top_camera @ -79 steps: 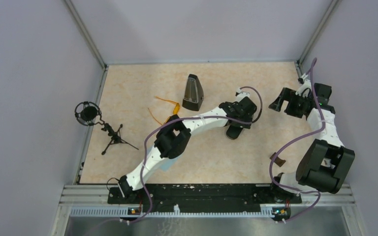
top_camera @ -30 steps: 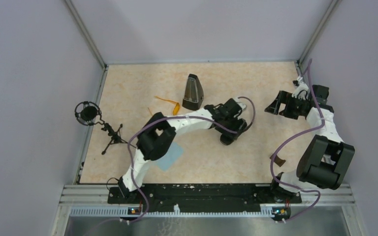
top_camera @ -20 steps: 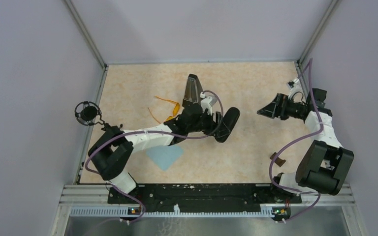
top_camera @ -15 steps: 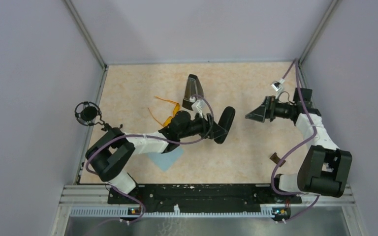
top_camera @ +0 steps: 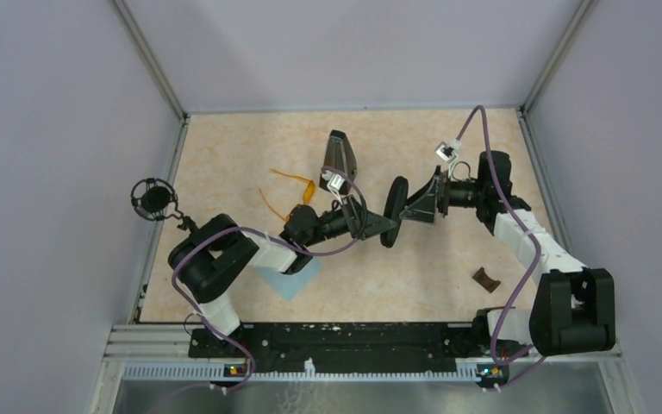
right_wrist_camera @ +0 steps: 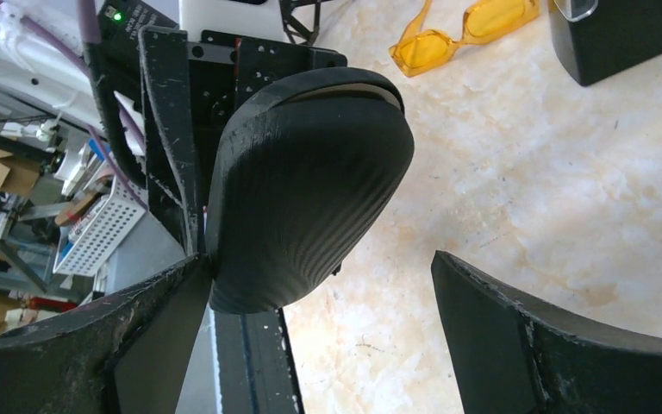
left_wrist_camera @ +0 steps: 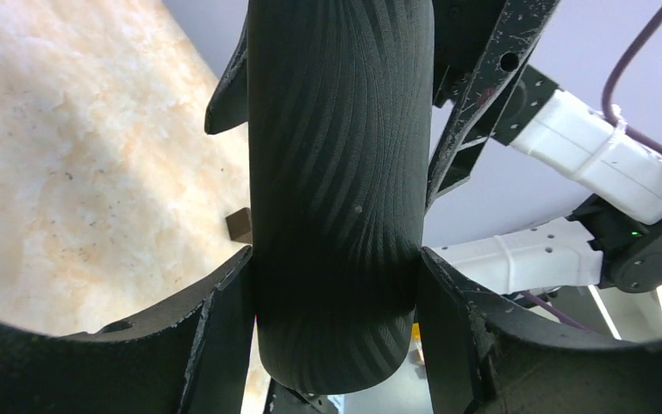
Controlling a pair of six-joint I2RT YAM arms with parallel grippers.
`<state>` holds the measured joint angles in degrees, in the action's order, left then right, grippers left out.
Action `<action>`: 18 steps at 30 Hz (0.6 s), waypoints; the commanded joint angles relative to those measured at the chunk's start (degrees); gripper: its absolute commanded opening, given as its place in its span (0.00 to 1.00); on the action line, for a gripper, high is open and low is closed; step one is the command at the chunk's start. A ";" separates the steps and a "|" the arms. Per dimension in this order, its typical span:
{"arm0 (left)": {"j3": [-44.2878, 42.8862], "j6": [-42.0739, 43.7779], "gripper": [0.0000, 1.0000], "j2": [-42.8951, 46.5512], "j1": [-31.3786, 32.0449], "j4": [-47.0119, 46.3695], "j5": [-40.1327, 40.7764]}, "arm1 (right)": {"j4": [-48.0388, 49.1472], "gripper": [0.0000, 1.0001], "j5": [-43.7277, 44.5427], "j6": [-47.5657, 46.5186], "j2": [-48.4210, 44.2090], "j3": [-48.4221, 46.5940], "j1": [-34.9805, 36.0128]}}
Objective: Organize the sunglasses
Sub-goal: Open the sunglasses case.
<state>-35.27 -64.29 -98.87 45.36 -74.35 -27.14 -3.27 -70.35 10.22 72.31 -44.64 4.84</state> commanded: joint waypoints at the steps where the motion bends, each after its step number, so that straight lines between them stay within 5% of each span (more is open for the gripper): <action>1: 0.13 -3.64 0.00 -0.46 -0.14 -11.35 -2.16 | 11.31 0.97 -2.59 4.86 0.24 0.23 1.10; 13: 0.13 -5.50 0.00 -1.30 -0.17 -12.49 -3.52 | 28.53 0.87 -8.58 16.89 -0.69 4.49 3.09; 18: -0.21 -6.79 0.00 -2.23 -0.13 -14.04 -3.91 | 32.96 0.73 -9.00 20.40 -0.33 5.40 3.40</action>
<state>-35.20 -69.45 -100.22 45.25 -80.99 -29.85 22.20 -77.12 27.51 72.75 -39.38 7.51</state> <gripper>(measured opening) 0.676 0.784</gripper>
